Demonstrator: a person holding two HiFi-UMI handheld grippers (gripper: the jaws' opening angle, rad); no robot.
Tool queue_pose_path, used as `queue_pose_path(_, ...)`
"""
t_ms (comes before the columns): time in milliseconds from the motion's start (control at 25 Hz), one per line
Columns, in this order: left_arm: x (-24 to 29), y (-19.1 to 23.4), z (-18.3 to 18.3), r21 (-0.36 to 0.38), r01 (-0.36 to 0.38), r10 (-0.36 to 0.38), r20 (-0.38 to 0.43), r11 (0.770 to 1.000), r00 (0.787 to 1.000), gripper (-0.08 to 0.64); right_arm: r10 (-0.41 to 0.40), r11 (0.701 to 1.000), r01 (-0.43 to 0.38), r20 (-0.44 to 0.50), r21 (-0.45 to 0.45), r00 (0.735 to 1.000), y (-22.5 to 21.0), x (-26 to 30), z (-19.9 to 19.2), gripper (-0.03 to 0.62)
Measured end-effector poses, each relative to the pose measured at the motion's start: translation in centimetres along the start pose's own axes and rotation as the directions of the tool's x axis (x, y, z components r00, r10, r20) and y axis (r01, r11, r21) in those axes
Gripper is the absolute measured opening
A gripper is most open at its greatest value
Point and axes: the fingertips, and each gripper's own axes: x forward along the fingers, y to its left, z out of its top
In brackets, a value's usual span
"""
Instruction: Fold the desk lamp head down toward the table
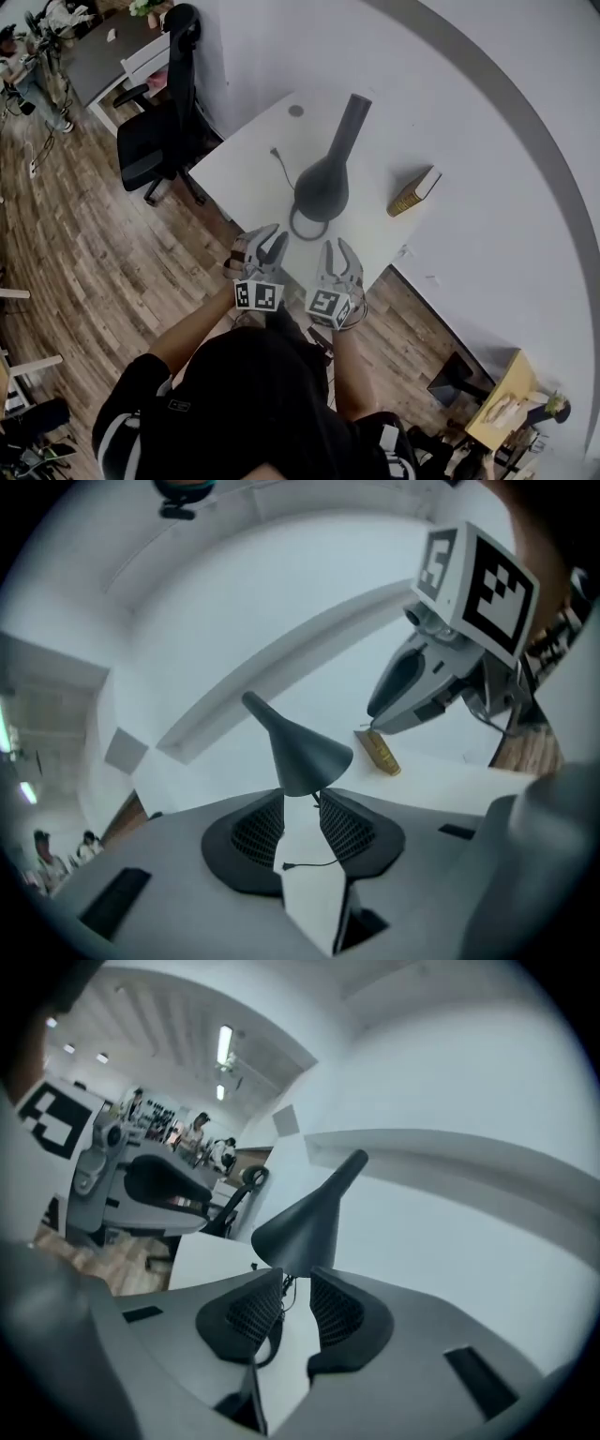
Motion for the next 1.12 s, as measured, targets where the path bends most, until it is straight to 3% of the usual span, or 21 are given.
queue_pose_path(80, -1.6, 0.7, 1.1, -0.155, 0.023, -0.020, 0.022, 0.988, 1.000, 0.110, 0.019, 0.991, -0.020, 0.013, 0.134, 1.000, 0.2, -1.4, 0.7, 0.093)
queue_pose_path(200, -3.8, 1.2, 2.7, -0.334, 0.089, -0.075, 0.055, 0.938, 0.996, 0.084, 0.040, 0.950, -0.050, 0.037, 0.308, 0.999, 0.4, -3.5, 2.1, 0.070)
queue_pose_path(360, -6.3, 2.4, 4.9, -0.455, 0.146, -0.107, 0.111, 0.878, 0.988, 0.056, 0.028, 0.894, -0.056, 0.071, 0.444, 0.997, 0.3, -5.9, 3.8, 0.057)
queue_pose_path(600, -10.0, 4.6, 9.1, -0.576, 0.161, -0.032, 0.227, 0.801, 0.973, 0.028, 0.010, 0.851, -0.071, 0.119, 0.520, 0.993, 0.4, -9.8, 5.7, 0.031)
queue_pose_path(800, -12.3, 4.9, 10.8, -0.597, 0.154, -0.003, 0.246, 0.787, 0.969, 0.028, -0.007, 0.829, -0.072, 0.138, 0.555, 0.990, 0.6, -12.3, 6.8, 0.014)
queue_pose_path(1120, -13.1, 4.2, 10.9, -0.576, 0.157, -0.019, 0.237, 0.803, 0.971, 0.028, -0.011, 0.825, -0.085, 0.166, 0.559, 0.986, 1.0, -13.8, 7.5, 0.012)
